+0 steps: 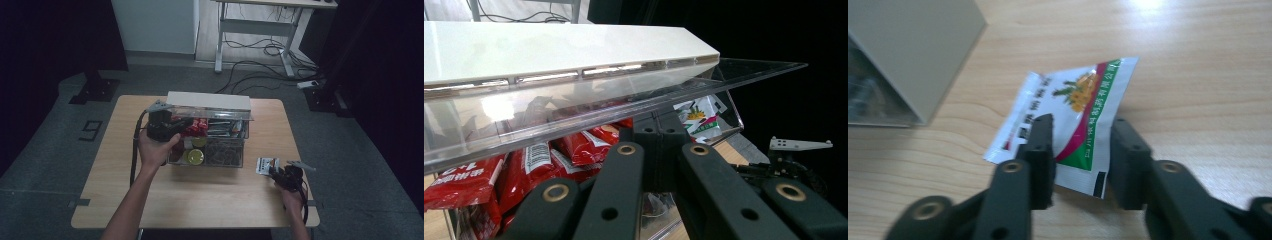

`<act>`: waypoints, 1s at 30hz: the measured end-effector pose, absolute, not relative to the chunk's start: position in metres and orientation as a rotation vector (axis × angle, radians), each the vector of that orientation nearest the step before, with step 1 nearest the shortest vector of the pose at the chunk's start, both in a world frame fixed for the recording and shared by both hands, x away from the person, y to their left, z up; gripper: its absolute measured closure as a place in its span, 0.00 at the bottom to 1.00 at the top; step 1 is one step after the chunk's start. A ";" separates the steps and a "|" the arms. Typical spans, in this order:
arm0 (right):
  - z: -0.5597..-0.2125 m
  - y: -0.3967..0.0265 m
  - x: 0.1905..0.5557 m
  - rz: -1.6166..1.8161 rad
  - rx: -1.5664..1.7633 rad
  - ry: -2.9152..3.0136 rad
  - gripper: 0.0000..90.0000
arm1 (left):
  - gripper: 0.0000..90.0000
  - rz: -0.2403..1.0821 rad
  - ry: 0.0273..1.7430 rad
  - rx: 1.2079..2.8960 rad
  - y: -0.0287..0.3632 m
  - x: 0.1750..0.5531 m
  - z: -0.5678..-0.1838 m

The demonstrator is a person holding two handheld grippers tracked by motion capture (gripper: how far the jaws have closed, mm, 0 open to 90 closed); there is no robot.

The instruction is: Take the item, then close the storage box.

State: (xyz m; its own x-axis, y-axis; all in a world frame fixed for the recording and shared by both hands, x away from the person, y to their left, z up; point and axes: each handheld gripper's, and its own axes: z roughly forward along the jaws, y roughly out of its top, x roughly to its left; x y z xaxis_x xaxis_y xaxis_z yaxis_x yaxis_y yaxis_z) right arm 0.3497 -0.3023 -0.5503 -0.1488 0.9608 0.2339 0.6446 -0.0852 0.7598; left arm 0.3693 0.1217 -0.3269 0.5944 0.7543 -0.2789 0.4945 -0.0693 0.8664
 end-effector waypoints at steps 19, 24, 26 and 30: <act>-0.530 -0.292 0.338 1.093 1.696 1.707 0.39 | 1.00 0.290 1.031 1.718 0.121 0.369 -0.328; -0.526 -0.289 0.335 1.121 1.674 1.711 0.40 | 1.00 0.288 1.032 1.717 0.122 0.368 -0.328; -0.525 -0.288 0.335 1.131 1.669 1.715 0.41 | 1.00 0.288 1.032 1.719 0.122 0.368 -0.329; -0.522 -0.286 0.333 1.160 1.662 1.729 0.42 | 1.00 0.289 1.027 1.715 0.123 0.366 -0.328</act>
State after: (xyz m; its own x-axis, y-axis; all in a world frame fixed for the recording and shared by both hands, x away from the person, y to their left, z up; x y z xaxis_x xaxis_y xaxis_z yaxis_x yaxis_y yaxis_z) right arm 0.3330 -0.2862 -0.5220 -0.1532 0.9647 0.2143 0.5643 -0.0926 0.8204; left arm 0.3660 0.1225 -0.3285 0.5999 0.7479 -0.2841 0.4901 -0.0629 0.8694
